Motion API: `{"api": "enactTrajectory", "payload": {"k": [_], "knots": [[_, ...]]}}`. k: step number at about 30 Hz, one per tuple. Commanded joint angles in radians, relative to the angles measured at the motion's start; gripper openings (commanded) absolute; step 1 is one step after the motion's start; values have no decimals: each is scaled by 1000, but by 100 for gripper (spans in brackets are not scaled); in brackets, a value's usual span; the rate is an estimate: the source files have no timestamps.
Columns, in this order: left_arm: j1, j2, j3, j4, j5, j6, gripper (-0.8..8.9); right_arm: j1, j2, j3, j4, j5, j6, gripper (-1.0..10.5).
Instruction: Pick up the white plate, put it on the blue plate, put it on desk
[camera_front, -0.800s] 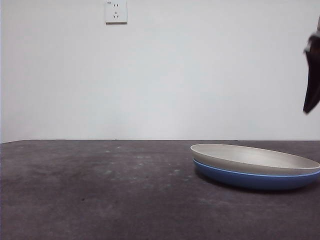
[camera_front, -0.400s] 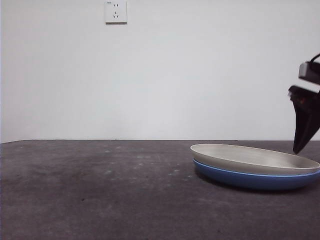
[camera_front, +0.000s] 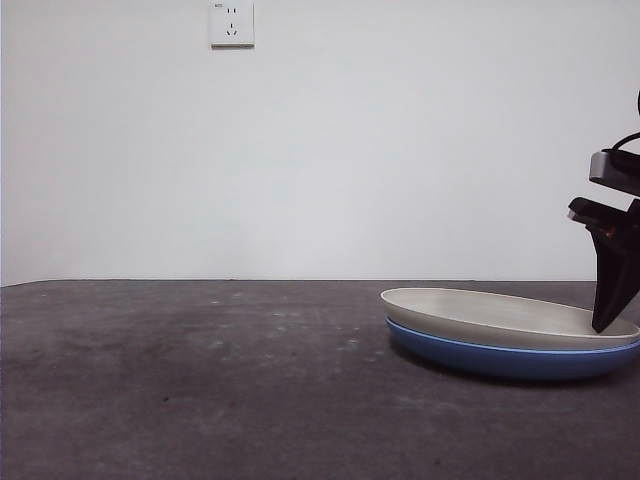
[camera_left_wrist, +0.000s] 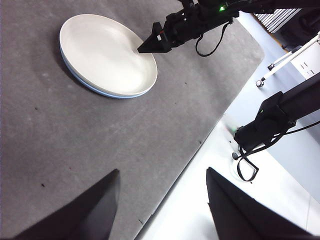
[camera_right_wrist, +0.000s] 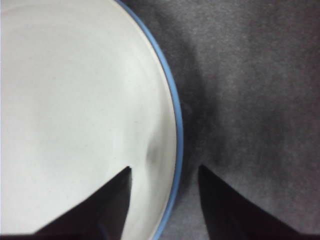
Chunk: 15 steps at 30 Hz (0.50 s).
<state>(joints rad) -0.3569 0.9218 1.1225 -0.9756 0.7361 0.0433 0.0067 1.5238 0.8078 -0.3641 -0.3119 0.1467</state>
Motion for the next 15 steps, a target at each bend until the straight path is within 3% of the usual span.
{"api": "enactTrajectory", "payload": {"k": [1, 9, 15], "knots": [[-4, 6, 9, 13, 6, 17, 280, 2, 27, 9, 17, 0, 6, 123], [-4, 6, 9, 26, 6, 16, 280, 2, 41, 9, 26, 27, 23, 10], [-4, 6, 9, 26, 6, 16, 280, 2, 36, 10, 55, 25, 36, 10]]}}
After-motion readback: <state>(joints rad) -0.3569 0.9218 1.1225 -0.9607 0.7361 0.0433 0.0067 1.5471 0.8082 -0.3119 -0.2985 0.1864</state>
